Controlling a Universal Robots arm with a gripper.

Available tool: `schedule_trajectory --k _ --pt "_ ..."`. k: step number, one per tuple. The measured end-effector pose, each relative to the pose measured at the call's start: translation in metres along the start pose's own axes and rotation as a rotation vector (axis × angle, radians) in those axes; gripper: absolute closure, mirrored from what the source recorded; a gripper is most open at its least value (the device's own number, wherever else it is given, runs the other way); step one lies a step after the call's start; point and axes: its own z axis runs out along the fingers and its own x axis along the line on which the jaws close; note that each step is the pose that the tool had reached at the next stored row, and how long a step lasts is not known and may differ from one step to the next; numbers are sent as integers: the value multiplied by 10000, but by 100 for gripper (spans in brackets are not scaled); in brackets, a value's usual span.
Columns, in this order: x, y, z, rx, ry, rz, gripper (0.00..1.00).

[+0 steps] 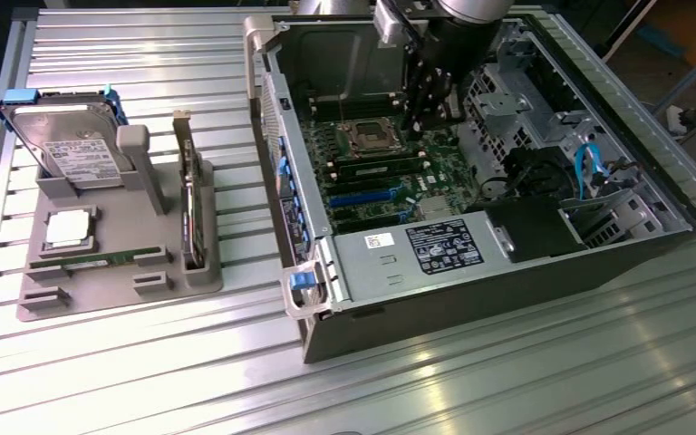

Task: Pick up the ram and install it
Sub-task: 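Insert the ram into the slot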

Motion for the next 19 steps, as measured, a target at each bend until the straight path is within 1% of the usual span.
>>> schedule_trajectory --k 15,17,19 --pt "-16 6 -240 0 5 1 75" --pt "-17 7 -288 0 6 1 75" --pt "-17 7 -295 1 4 1 75"
